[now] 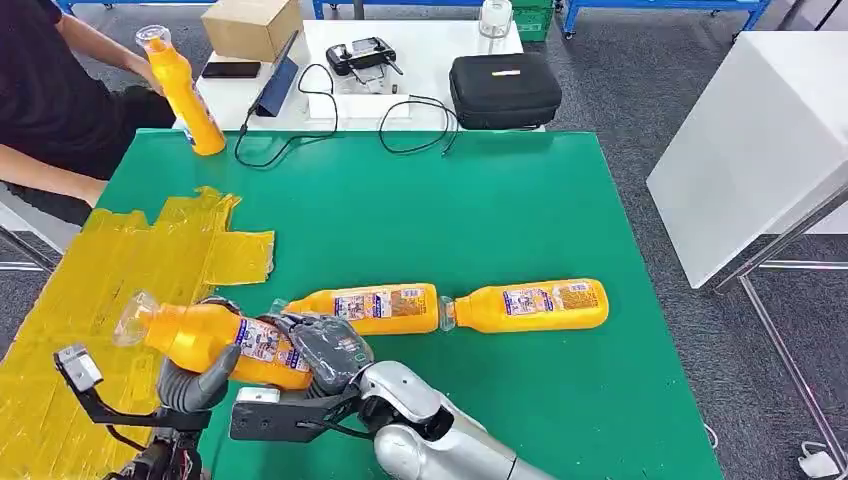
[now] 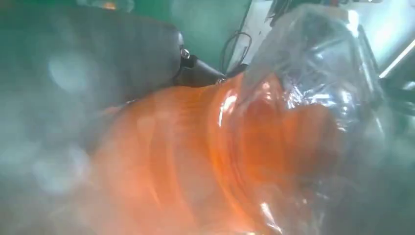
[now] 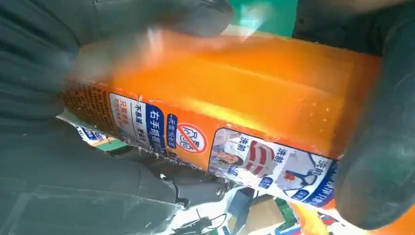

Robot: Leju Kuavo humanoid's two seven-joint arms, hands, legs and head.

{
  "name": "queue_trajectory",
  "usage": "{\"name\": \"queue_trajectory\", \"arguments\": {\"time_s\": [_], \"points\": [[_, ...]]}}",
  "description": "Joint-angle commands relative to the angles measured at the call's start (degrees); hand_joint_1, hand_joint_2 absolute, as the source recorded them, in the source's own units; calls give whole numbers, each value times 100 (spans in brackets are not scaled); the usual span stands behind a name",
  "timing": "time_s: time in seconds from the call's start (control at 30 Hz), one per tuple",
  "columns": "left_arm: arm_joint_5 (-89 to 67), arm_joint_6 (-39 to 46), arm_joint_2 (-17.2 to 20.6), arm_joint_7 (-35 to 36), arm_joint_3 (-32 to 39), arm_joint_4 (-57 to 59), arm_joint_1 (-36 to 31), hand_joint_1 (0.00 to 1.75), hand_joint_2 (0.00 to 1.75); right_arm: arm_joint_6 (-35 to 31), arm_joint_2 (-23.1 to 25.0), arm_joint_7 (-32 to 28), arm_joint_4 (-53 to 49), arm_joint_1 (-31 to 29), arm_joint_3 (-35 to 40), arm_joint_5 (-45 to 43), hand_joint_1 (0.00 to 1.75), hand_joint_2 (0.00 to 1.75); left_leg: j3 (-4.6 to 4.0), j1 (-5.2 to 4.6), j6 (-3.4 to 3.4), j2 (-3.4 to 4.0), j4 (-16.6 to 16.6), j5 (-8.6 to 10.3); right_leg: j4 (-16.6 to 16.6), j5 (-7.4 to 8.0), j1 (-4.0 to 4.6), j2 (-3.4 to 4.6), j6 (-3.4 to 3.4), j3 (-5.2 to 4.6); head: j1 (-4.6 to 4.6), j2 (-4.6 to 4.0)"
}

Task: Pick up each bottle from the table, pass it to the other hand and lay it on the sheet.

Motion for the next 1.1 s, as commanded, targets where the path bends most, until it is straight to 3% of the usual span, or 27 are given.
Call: {"name": "queue_trajectory", "arguments": {"time_s": [0.03, 0.27, 0.37, 0.5, 0.53, 0.6, 0.7, 0.8, 0.9, 1.1], "points": [[-589, 561, -74, -157, 364, 21, -195, 175, 175, -176, -234, 37, 25, 82, -151, -108, 0, 0, 6, 4, -3, -6, -2, -1, -5, -1, 4, -9, -3, 9, 2, 0], [-3431, 2289, 169, -744, 627, -43, -474, 175, 175, -535, -747, 72, -841, 792, -1218, -109, 0, 0, 6, 12, -2, -24, 0, 0, -10, -1, 11, -27, -4, 14, 2, 0], [-3615, 2395, 192, -736, 905, -32, -519, 175, 175, -538, -869, 50, -1201, 1066, -1564, -30, 0, 0, 2, 9, -2, -35, 2, 1, -7, -5, 9, -38, -3, 11, 7, 0], [-4918, 3193, 216, -1034, 990, -5, -496, 175, 175, -585, -1070, -35, -1531, 1283, -1839, 49, 0, 0, 2, 5, -2, -25, 0, -1, -7, -3, 6, -25, -3, 9, 2, 0], [-6549, 4067, 285, -939, 859, -6, -467, 175, 175, -592, -1112, -29, -1629, 1339, -1932, 53, 0, 0, 1, 1, -1, -24, -1, 0, -5, -3, 1, -24, -2, 5, -2, 0], [-8139, 4822, 319, -595, 617, -65, -400, 175, 175, -537, -1118, -12, -1740, 1359, -2015, 106, 0, 0, -2, 1, -1, -27, -1, 1, -5, -3, 2, -26, -2, 3, 0, 0], [-9504, 5141, 486, -42, 264, 107, -416, 175, 175, -426, -1082, 123, -1758, 1354, -2131, 193, 0, 0, -3, 2, -1, -23, 2, 0, -2, -3, 2, -23, -2, 1, 2, 0], [-9789, 5193, 544, 100, 183, 288, -484, 175, 175, -410, -1054, 135, -1706, 1346, -2164, 209, 0, 0, 2, 0, -2, -26, -1, 1, -3, -4, 1, -26, -3, 4, 0, 0], [-11259, 5319, 799, 801, -155, 883, -611, 175, 175, -264, -884, 223, -1707, 1447, -2265, 387, 0, 0, 10, 0, -4, -26, -6, 2, -8, -3, 1, -28, -5, 12, 0, 0], [-11733, 5400, 1020, 1173, -511, 1928, -942, 175, 175, -163, -850, 252, -1526, 1267, -2226, 400, 0, 0, 14, -2, -4, -21, -9, 4, -7, -1, -2, -22, -5, 12, 0, 0]]}}
